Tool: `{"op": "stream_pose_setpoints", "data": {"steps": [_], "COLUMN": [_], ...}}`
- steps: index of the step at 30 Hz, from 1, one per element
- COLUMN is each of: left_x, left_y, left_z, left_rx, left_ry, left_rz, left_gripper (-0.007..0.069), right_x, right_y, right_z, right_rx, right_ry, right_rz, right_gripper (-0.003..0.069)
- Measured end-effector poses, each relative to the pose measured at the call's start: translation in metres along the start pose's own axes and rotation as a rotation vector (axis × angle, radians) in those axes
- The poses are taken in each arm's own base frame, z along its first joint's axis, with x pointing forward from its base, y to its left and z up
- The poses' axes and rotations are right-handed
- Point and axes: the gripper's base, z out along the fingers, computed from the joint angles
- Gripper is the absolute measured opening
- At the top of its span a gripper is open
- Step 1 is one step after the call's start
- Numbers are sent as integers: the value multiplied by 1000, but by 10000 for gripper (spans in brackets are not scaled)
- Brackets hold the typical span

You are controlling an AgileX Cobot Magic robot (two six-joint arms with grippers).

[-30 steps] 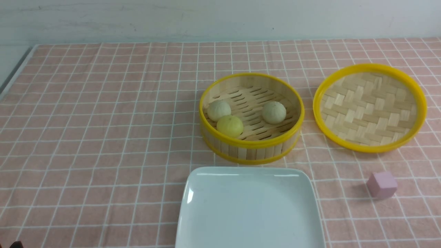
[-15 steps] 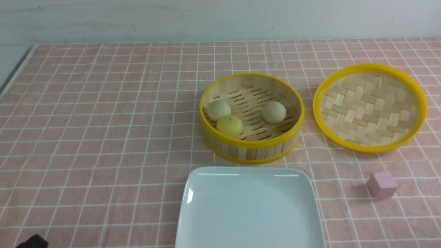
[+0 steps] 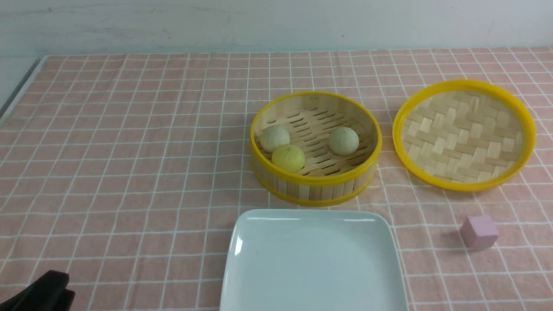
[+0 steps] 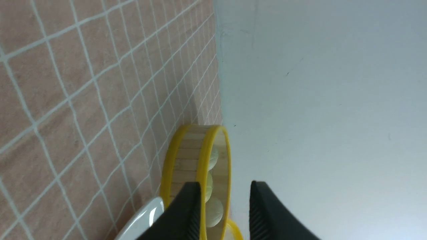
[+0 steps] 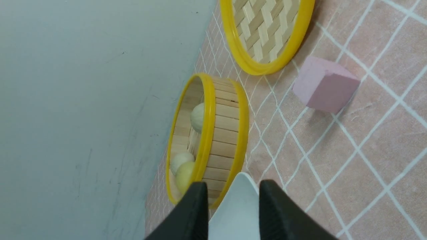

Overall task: Put the steamed buns into the plate on the pink tablecloth.
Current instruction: 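Reach toward a bun in the bamboo steamer with the right gripper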

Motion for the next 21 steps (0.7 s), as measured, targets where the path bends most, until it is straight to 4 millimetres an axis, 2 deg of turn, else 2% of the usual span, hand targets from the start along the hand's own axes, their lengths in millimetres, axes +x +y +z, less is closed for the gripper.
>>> {"op": "stream_pose_setpoints", "data": {"steps": [4, 7, 8, 9, 10, 11, 12, 13, 17, 21], "left_x": [-2, 0, 1, 4, 4, 6, 6, 8, 12, 15], "left_y": [-2, -1, -2, -11, -13, -22, -24, -38, -55, -60], "left_z": [0, 0, -1, -4, -4, -6, -6, -6, 3, 21], "left_rx": [23, 2, -8, -10, -9, -8, -9, -45, -234, -436], "left_ry": [-23, -3, 15, 56, 60, 81, 86, 136, 339, 585], "left_rz": [104, 223, 260, 345, 351, 396, 403, 482, 674, 752], "left_gripper": [240, 240, 240, 230, 230, 207, 203, 158, 29, 1], "right_x": [1, -2, -5, -12, -12, -17, -17, -23, -34, -50], "right_y": [0, 11, 20, 40, 39, 53, 55, 70, 94, 106], "right_z": [0, -3, -6, -12, -12, -14, -15, -14, 4, 35], "right_rx": [3, -32, -58, -106, -104, -108, -114, -86, 95, 437], "right_ry": [12, -2, -19, -65, -65, -83, -86, -78, 48, 312], "right_rz": [-48, -131, -184, -310, -319, -405, -406, -499, -678, -796], "right_gripper": [188, 121, 88, 20, 20, -7, -8, -12, -12, -12]}}
